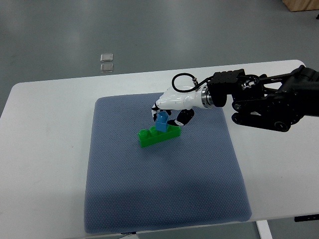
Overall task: Stack blue block on green block with right hand
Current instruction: 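Lower the blue block onto the green block's top studs, then press and adjust the blue block upright on the green block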
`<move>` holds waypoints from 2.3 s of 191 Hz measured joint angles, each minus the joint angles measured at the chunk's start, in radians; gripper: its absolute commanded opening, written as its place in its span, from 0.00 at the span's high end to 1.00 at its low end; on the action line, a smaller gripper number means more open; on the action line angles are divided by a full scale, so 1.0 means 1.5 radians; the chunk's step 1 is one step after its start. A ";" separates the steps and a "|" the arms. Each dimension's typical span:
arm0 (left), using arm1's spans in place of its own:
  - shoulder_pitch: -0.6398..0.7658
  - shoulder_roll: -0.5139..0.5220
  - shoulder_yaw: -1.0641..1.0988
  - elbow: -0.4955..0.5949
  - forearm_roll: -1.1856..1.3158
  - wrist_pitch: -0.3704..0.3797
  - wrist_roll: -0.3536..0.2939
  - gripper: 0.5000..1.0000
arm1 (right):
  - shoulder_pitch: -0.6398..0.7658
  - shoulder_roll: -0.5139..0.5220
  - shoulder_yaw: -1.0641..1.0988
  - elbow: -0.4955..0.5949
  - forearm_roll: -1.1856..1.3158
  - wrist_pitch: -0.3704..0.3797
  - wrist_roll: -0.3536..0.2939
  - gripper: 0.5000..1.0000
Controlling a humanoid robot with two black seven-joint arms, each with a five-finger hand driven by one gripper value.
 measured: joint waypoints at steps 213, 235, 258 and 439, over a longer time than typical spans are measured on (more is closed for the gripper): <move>0.000 0.000 0.000 0.000 0.000 0.000 0.000 0.00 | -0.012 0.012 -0.019 -0.019 -0.032 -0.034 0.026 1.00; 0.000 0.000 0.000 0.000 0.000 0.000 0.000 0.00 | -0.012 0.012 -0.019 -0.019 -0.032 -0.045 0.031 1.00; 0.000 0.000 0.000 0.000 0.000 0.000 0.000 0.00 | -0.010 0.008 -0.019 -0.019 -0.032 -0.054 0.035 1.00; 0.000 0.000 0.000 0.000 0.000 0.000 0.000 0.00 | -0.020 0.012 -0.029 -0.039 -0.062 -0.080 0.052 1.00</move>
